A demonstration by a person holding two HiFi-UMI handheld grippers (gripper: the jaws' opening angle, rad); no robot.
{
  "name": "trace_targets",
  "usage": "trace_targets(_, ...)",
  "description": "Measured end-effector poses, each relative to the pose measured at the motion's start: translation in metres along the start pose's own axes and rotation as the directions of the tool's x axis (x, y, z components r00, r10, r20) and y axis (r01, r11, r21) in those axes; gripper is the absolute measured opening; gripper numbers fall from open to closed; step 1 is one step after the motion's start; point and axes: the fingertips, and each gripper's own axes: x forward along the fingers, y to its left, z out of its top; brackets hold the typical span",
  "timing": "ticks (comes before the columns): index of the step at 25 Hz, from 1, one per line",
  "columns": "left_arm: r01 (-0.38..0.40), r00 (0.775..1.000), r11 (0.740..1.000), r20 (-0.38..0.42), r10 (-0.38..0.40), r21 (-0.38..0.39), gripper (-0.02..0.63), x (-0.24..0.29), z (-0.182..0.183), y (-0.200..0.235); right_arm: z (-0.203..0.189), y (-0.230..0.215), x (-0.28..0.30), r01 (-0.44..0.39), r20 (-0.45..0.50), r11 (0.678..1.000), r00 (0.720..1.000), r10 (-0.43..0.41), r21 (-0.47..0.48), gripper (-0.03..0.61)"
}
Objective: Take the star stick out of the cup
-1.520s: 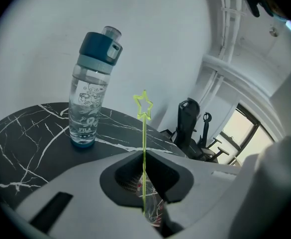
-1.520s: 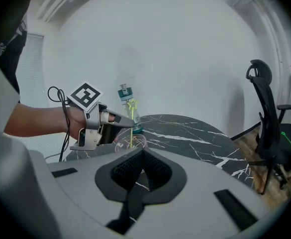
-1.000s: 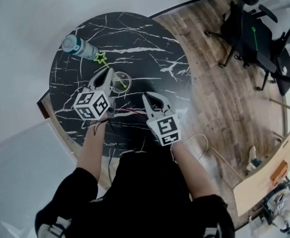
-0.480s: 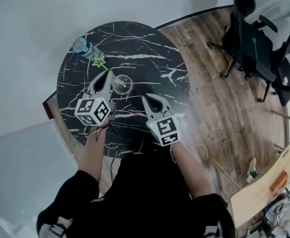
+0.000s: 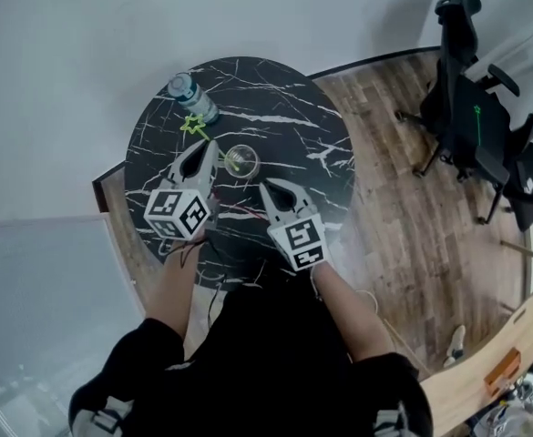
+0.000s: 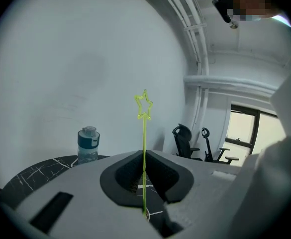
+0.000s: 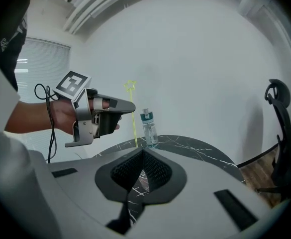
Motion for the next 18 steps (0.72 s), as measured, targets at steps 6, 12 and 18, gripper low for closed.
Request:
trace_targets(6, -0.052, 0.999, 0.999, -0.004, 0.052, 0.011, 0.012, -0.032, 0.001, -0.001, 0.009, 0.015, -0.008, -0.062, 0.0, 0.997, 0.998, 0.062, -0.055, -0.004)
trace_targets(12, -0.117, 0.993, 0.992, -0.026, 0.116, -0.05, 0.012, -0.074, -0.02, 0.001, 0.015, 0.034, -0.012, -0.138, -0.003, 0.985, 0.99, 0.138, -0.105, -0.003)
trace_targets(18, -0.168, 0.985, 0.976, -0.053, 0.162, -0.138, 0.012, -0.107, -0.05, -0.002, 0.002, 0.057, -0.016, -0.209, -0.034, 0.969, 0.978, 0.206, -0.13, -0.004)
